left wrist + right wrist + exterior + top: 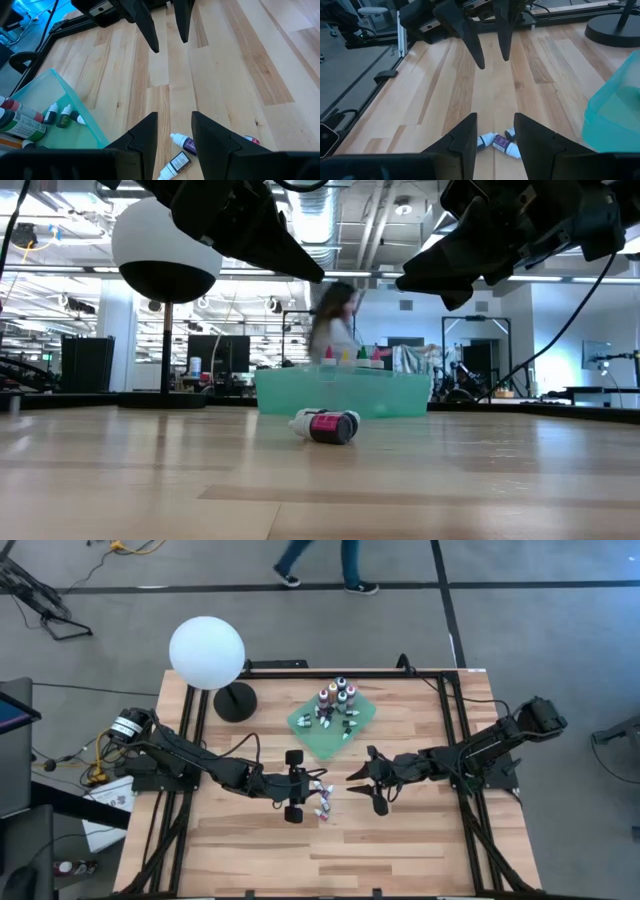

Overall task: Pick & Place food coloring
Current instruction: Put the purple food coloring bottle into the green bin

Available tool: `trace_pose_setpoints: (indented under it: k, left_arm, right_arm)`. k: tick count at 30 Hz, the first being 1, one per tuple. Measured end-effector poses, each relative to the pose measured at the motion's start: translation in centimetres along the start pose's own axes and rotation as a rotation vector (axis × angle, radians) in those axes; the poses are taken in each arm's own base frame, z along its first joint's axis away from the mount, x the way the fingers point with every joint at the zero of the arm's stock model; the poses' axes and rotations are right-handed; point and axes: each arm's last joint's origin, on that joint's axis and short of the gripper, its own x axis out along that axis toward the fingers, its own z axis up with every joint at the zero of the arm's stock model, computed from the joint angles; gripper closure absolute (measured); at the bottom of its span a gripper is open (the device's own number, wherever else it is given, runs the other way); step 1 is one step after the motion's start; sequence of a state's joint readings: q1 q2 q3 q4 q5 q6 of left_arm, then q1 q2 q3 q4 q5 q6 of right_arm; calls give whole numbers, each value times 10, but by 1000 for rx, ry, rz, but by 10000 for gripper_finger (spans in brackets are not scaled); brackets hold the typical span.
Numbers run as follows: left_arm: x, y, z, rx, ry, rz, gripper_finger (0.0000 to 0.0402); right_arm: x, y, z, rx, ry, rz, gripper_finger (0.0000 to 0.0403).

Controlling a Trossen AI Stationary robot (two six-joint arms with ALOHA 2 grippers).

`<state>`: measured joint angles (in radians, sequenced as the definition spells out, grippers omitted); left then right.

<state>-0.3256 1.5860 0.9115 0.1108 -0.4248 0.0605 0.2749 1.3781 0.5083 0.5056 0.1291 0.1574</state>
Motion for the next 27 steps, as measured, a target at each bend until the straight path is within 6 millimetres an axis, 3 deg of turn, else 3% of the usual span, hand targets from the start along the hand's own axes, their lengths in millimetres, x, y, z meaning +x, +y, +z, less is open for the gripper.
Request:
trace_pose_setpoints:
  k: [5,11,14,18,22,27]
  left_arm:
    - [0,0,0,0,0,0,288]
    - [0,0,0,0,0,0,288]
    - [0,0,0,0,0,0,288]
    - [0,0,0,0,0,0,288]
    - [0,0,0,1,2,0,288]
    - [0,0,-1,4,8,0,288]
  right_arm:
    - [0,-2,3,-5,-26,-4,282]
    - [3,-6,22,-35,-111,-20,282]
    - [3,-2,15,128,-38,8,282]
    - [5,10,3,213,51,27,282]
    - [14,27,-14,211,105,59,282]
    - [28,30,-12,223,36,82,282]
